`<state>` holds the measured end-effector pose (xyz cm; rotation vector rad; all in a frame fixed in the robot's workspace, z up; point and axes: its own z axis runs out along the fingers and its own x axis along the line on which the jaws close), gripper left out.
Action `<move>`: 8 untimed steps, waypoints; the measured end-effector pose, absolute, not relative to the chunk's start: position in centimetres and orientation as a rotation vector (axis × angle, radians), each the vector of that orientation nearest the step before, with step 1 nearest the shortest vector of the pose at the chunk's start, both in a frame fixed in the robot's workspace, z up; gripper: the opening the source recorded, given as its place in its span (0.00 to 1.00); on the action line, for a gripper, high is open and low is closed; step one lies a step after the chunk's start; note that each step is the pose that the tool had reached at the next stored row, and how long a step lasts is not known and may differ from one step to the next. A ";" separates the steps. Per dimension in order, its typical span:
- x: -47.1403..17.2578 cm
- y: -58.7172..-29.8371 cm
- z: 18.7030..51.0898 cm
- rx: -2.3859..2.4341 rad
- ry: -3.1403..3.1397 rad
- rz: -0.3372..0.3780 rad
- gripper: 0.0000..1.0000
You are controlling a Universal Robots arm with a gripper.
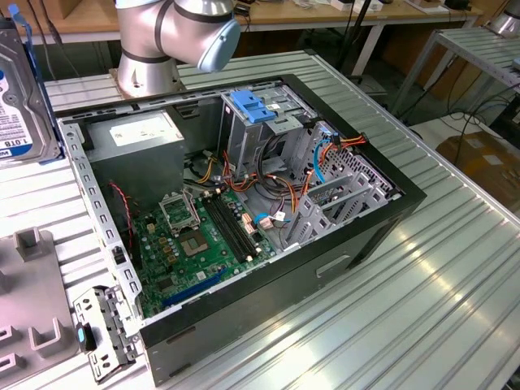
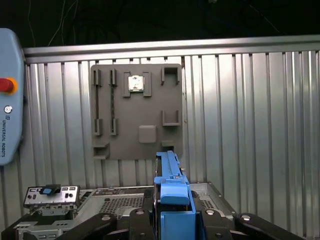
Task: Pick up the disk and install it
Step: 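Pick up the disk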
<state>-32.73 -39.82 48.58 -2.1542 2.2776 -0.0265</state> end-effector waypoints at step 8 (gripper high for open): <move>-30.4 -40.3 48.6 -2.154 2.278 -0.026 0.37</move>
